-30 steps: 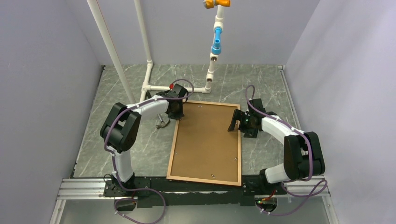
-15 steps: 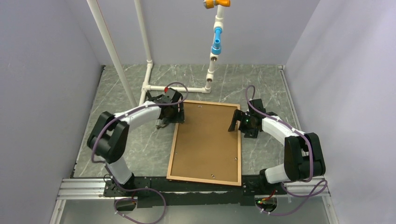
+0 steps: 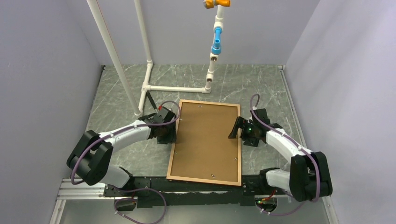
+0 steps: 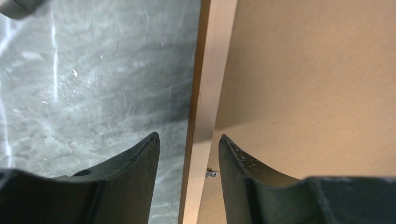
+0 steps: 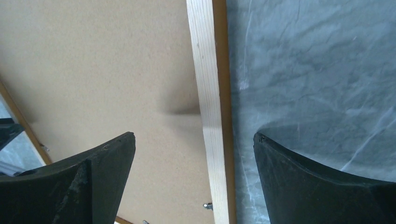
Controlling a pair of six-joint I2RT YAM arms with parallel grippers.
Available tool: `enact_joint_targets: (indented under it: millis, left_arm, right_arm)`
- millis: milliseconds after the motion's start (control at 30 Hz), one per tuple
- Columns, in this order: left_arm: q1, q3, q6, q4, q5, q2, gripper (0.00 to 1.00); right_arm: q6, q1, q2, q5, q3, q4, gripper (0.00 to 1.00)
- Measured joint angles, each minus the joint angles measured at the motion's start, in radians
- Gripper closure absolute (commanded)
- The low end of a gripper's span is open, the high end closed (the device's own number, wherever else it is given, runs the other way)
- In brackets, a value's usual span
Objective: Put the photo into the frame
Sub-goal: Install the photo frame at the center of the board, then adjust the photo frame at the center of the board.
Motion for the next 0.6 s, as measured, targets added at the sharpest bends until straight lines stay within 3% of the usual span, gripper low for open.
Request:
enact_joint_targets:
  millis: [233, 367, 600]
  left_arm:
    - [-0.019, 0.013, -0.019, 0.027, 0.026, 0.085, 0.58]
    - [-0.052, 0.092, -0.008, 0.013, 0.023, 0.158, 0.61]
    - [-0.067, 0.261, 0.053, -0.09, -0.009, 0.288, 0.61]
  right_arm:
    - [0.039, 0.006, -0.103, -0.035, -0.077, 0.026, 0.0]
    - [0.067, 0.047, -0.167, -0.055, -0.116, 0.021, 0.0]
    - [0.122, 0.132, -0.3, 0.041, -0.17, -0.024, 0.0]
